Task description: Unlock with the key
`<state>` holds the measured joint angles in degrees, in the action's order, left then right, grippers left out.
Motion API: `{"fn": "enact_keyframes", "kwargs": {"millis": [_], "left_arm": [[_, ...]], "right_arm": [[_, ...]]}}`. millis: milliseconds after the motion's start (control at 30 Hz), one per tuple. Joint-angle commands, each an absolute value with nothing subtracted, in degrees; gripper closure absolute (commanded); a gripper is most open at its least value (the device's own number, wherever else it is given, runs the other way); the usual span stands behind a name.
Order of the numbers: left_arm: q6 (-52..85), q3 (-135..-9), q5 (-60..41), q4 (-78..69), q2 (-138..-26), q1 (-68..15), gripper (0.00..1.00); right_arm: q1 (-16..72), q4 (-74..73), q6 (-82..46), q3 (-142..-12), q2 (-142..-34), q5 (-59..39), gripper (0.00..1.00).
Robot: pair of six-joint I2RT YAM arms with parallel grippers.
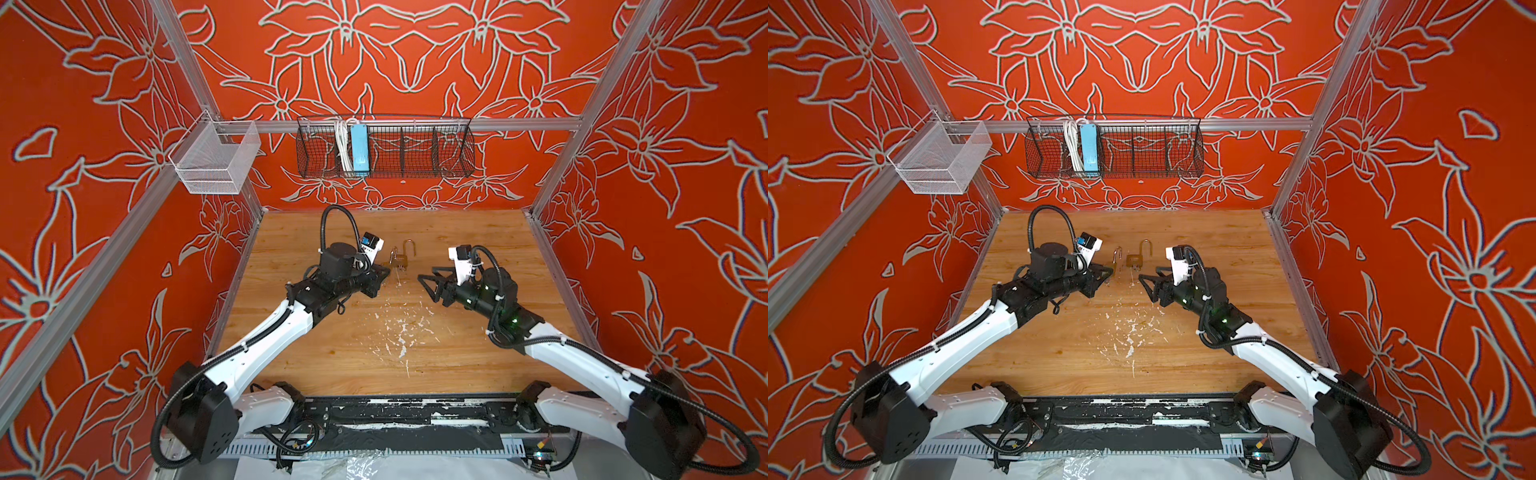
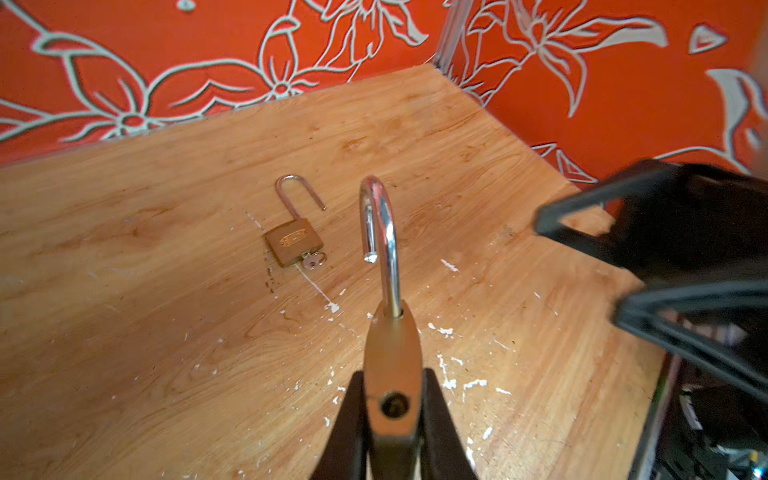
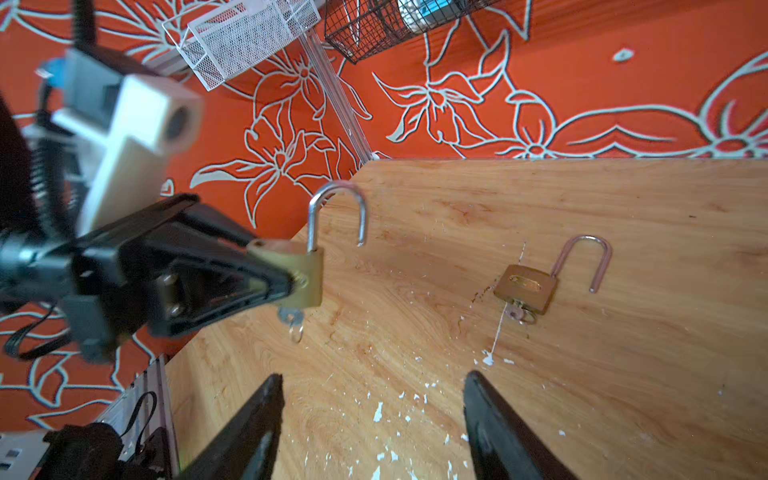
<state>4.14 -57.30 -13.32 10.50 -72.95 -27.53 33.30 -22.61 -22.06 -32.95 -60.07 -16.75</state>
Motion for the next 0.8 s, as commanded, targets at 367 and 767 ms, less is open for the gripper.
{"fn": "enact_keyframes", "kwargs": {"millis": [367,767], "left_arm": [[20.05,-80.50,-30.27,20.74,-102.24,-16.83,1.00],[24.61,-95.41,-36.22,18.98,-120.37,-14.57,1.00]], "right_arm": [[33.99,-48.79,-2.33,-14.59,-61.77,-15.66,0.02],[35.68,-47.89,-0.07,-16.26,-64.50,-16.04,0.02]]}}
